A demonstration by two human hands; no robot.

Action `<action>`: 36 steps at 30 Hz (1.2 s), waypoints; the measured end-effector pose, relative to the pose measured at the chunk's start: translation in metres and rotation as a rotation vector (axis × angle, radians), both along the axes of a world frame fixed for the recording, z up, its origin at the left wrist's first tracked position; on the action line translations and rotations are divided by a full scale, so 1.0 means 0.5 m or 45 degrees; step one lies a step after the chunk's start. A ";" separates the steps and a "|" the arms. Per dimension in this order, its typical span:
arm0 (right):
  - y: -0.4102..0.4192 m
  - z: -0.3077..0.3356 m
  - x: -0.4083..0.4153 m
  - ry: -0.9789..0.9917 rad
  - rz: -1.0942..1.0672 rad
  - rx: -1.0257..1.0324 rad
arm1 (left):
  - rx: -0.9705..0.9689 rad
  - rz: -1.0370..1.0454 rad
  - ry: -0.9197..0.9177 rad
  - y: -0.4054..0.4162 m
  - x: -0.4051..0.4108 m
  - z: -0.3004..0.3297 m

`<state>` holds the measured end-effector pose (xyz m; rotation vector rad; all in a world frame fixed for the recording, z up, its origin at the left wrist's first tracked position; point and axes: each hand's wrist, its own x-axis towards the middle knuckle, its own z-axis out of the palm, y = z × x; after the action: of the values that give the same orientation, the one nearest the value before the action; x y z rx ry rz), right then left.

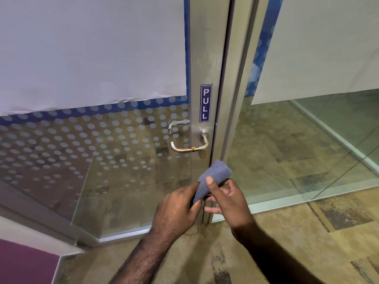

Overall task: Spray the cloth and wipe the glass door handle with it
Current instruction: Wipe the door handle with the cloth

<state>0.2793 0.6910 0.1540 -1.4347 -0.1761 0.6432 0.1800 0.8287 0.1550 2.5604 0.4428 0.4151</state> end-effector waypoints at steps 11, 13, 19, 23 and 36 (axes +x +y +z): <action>0.012 -0.009 0.064 -0.068 -0.280 0.036 | 0.186 -0.092 -0.272 0.023 0.034 -0.009; 0.001 -0.011 0.080 -0.067 -0.285 0.038 | 0.259 -0.034 -0.374 0.075 0.050 -0.002; -0.028 -0.010 0.110 -0.083 -0.286 0.047 | 0.795 0.137 -0.390 0.276 0.100 0.003; -0.031 -0.008 0.128 -0.180 -0.311 0.020 | 1.108 0.143 -0.320 0.370 0.121 -0.028; 0.010 0.018 0.216 -1.031 -0.450 -0.343 | 1.630 0.040 -0.553 0.545 0.160 -0.076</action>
<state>0.3875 0.6961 0.1631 -1.8711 -0.4657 -0.2418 0.2599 1.1014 0.1169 3.4397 -0.0018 1.6513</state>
